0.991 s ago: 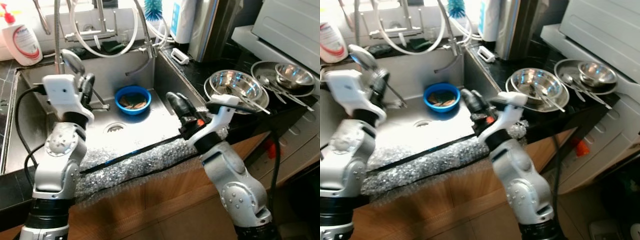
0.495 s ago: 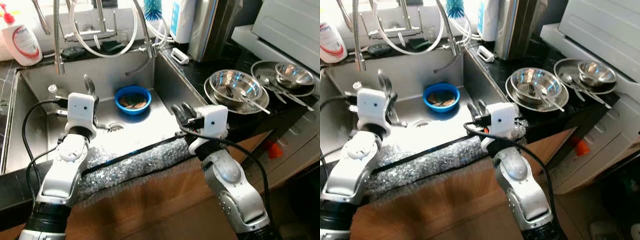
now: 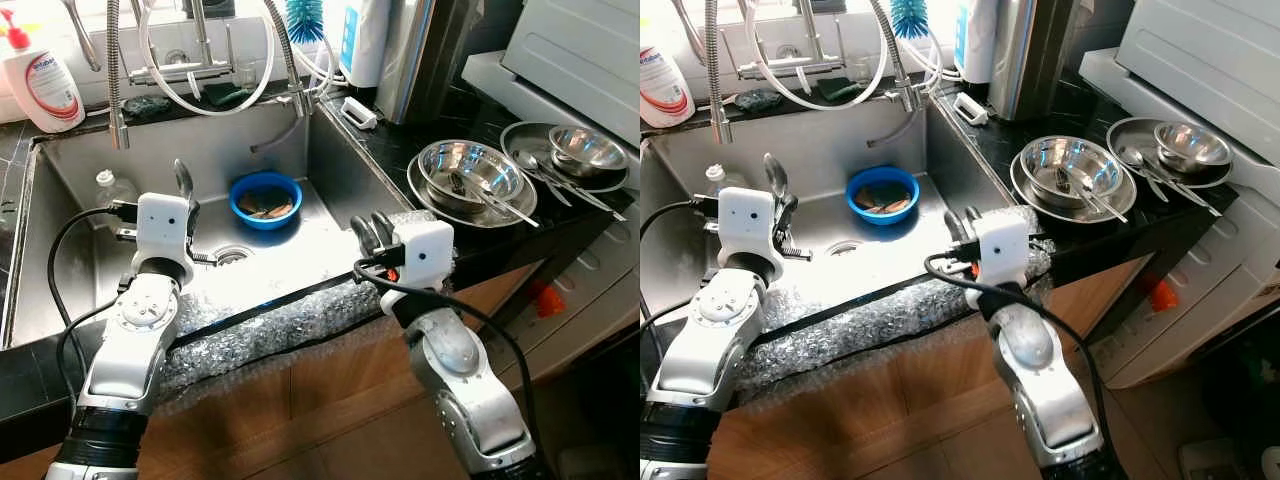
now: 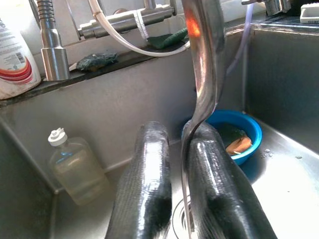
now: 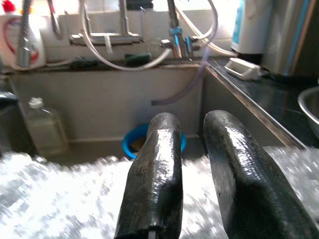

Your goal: Kitchen organization

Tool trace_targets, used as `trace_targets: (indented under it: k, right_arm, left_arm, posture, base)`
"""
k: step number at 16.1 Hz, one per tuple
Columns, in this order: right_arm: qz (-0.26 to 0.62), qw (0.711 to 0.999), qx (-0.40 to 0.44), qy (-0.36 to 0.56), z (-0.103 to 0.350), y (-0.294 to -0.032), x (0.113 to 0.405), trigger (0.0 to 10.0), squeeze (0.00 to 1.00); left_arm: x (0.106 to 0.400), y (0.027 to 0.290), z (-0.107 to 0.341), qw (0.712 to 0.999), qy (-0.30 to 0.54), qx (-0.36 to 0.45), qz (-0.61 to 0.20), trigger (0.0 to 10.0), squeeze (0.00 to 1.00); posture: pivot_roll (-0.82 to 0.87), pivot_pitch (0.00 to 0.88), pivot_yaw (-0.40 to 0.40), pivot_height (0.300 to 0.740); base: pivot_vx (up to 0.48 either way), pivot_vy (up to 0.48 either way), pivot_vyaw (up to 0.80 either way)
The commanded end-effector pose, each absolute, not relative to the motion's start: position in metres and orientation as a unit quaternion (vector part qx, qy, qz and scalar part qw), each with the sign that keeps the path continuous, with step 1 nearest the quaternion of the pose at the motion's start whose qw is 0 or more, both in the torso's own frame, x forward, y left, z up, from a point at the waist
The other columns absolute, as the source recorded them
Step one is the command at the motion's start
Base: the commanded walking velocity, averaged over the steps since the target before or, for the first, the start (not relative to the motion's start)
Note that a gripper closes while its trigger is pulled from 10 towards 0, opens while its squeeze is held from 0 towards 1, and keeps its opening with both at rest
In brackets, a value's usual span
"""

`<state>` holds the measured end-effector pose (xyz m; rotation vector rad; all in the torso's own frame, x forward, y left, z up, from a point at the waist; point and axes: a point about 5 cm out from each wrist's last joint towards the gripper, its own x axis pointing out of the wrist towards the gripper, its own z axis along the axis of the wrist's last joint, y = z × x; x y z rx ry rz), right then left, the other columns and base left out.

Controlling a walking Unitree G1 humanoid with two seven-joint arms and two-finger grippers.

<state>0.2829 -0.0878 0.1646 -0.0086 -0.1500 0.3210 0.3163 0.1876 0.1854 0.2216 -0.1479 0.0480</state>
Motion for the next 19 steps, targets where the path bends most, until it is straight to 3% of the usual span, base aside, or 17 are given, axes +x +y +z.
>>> trace_targets:
  k: [1, 12, 13, 14, 19]
  right_arm:
    - [0.144, 0.986, -0.011, -0.080, 0.165, -0.093, 0.284, 10.0, 0.00]
    - [0.119, 0.989, -0.013, -0.088, 0.165, -0.098, 0.283, 10.0, 0.00]
    - [0.115, 0.989, -0.015, -0.088, 0.165, -0.099, 0.283, 10.0, 0.00]
    - [0.108, 0.990, -0.017, -0.091, 0.166, -0.101, 0.283, 10.0, 0.00]
    - [0.038, 0.994, -0.022, -0.104, 0.174, -0.115, 0.280, 10.0, 0.00]
  left_arm:
    - [0.314, 0.188, 0.181, 0.992, -0.069, 0.107, 0.025, 10.0, 1.00]
    - [0.315, 0.182, 0.185, 0.992, -0.081, 0.098, 0.016, 10.0, 1.00]
    - [0.313, 0.183, 0.189, 0.991, -0.095, 0.090, 0.024, 10.0, 0.44]
    - [0.312, 0.183, 0.195, 0.989, -0.117, 0.087, 0.029, 10.0, 0.00]
    - [0.308, 0.186, 0.205, 0.985, -0.147, 0.083, 0.032, 10.0, 0.00]
  posture:
    - [0.00, 0.060, -0.013, 0.740]
    - [0.00, 0.061, -0.007, 0.740]
    - [0.00, 0.064, -0.008, 0.740]
    - [0.00, 0.064, -0.008, 0.740]
    - [-0.02, 0.084, -0.002, 0.740]
  base:
    - [0.000, 0.000, 0.00]
    - [0.000, 0.000, 0.00]
    - [0.000, 0.000, 0.00]
    - [0.000, 0.000, 0.00]
    - [0.000, 0.000, 0.00]
